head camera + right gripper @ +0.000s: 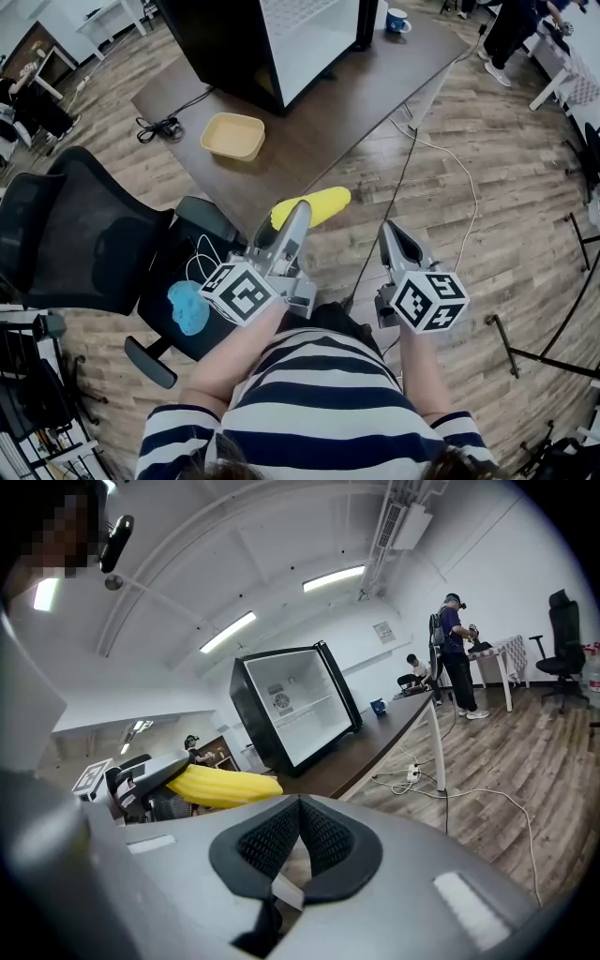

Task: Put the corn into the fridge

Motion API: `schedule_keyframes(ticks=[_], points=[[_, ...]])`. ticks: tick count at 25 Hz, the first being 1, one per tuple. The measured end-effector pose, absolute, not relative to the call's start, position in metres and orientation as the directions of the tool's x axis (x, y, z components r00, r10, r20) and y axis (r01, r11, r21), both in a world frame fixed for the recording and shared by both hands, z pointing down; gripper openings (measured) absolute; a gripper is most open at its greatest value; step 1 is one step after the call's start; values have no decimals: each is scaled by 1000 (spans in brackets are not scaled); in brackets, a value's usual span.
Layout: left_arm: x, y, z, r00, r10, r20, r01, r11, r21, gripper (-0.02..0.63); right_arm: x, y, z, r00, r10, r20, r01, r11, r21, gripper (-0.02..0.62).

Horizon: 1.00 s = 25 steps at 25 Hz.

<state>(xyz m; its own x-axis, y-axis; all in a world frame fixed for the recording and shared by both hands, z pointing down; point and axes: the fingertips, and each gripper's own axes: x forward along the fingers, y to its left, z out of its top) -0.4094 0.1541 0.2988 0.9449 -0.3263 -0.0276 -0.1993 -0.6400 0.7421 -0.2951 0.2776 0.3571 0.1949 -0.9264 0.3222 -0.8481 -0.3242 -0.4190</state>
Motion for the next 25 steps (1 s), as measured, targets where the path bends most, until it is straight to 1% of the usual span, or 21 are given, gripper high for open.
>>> schedule_keyframes(ticks=[15,25], points=[[-388,135,302,929,-370,-23,-238,-642,729,0,-269,259,369,152,-929,339,-856,-295,-424,-6],[-328,77,302,931,-362,-58,-201,-637,744,0,-221,204,366,140,-928,345,-873,-281,-399,-6]])
